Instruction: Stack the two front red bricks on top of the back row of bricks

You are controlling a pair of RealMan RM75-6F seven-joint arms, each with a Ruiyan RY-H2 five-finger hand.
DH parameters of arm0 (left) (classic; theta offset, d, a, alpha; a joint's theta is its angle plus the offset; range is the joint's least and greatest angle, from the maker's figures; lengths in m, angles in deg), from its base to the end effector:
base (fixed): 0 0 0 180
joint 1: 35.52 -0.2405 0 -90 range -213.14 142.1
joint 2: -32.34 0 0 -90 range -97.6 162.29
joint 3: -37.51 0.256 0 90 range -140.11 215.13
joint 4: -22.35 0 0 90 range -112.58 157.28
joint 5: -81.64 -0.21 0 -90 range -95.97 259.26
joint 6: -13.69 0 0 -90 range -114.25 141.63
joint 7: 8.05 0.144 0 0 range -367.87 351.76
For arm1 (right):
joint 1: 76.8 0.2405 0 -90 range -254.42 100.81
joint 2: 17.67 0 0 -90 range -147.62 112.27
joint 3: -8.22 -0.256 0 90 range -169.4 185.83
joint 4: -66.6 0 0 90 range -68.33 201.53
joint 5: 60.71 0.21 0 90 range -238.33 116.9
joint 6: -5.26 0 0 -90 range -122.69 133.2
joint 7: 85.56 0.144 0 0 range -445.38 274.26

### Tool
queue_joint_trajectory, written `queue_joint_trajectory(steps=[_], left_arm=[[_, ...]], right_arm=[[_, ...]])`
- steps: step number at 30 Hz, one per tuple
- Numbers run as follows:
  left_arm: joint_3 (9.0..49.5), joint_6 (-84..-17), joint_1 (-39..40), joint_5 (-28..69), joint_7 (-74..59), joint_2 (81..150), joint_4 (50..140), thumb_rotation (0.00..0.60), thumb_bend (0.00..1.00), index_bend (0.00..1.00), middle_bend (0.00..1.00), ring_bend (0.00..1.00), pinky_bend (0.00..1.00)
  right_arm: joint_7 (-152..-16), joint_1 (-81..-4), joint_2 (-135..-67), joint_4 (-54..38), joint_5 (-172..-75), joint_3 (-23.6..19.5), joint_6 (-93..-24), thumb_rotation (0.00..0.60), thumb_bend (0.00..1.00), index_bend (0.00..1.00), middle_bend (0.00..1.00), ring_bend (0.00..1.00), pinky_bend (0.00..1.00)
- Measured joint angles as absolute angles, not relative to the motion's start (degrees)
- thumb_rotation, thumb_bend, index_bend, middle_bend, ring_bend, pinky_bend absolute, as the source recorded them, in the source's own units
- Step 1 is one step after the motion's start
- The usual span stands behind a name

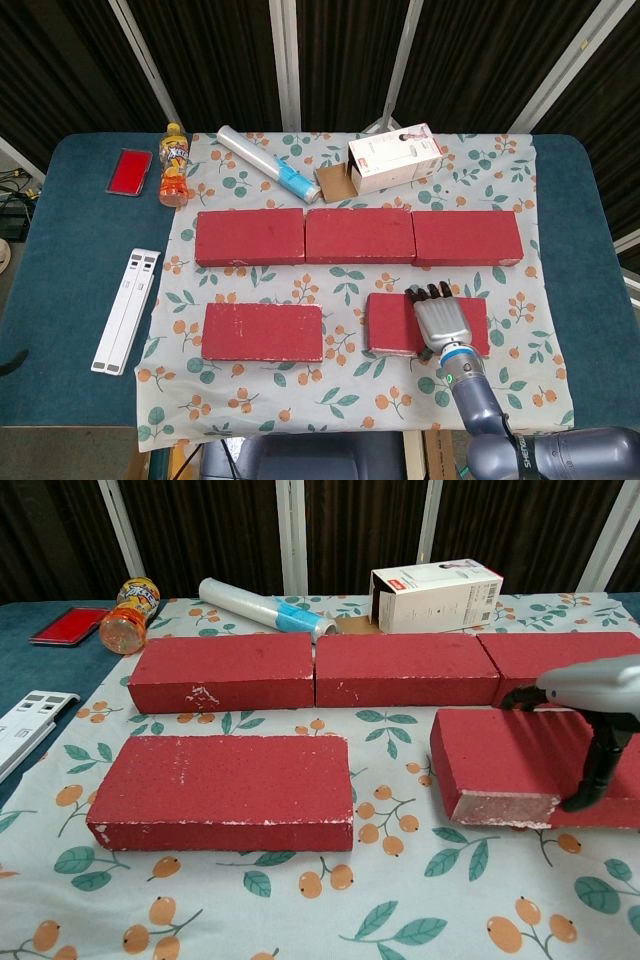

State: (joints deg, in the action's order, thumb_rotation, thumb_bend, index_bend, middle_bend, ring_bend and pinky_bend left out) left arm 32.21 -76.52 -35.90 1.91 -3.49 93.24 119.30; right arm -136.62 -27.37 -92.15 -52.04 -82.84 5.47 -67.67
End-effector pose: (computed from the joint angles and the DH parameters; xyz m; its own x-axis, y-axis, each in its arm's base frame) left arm -0.3207 0.1585 0.1929 0.4478 -0.0788 0.8906 0.8852 0.1795 -0.4292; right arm -0.1538 -0.2801 0.0371 0.5732 -0.5006 0.6487 -0.7904 -0.1288 0.5990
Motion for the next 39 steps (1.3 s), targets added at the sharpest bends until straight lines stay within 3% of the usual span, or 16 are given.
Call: queue_joint_trajectory(steps=[12,19,25,39], left_arm=[[31.1,-77.4,-35.6,2.4,-2.8,94.6,117.0,0.6,0.08,0.1,0.03,0.02,0.16],[30.4,-77.2,-35.1,4.0,-0.1,95.9,116.5,0.6,0.08,0.1,0.03,0.02,0.16],[29.6,-76.9,-34.7,6.2,3.0,97.1,116.2,0.6,0.08,0.1,0.03,0.02,0.16],[28.5,-75.4,-33.6,9.9,7.5,98.9,115.5,0.6,0.08,0.1,0.03,0.02,0.16]], right_arm=[[-142.8,-18.6,-80.0,-54.8,-67.0,-3.1,-64.5,0.6,0.17,0.48,0.3,0.1,0.0],[-146.1,-11.7,-76.9,-47.6,-54.7,-7.3,-53.2,0.6,0.18,0.49,0.31,0.1,0.0],[-149.5,-5.8,-77.3,-36.6,-48.2,-7.4,-42.9,0.6,0.18,0.51,0.31,0.1,0.0],[-150.7,2.4,-88.0,-16.3,-45.5,-1.8,-30.5,0.6,0.19,0.52,0.31,0.1,0.0]])
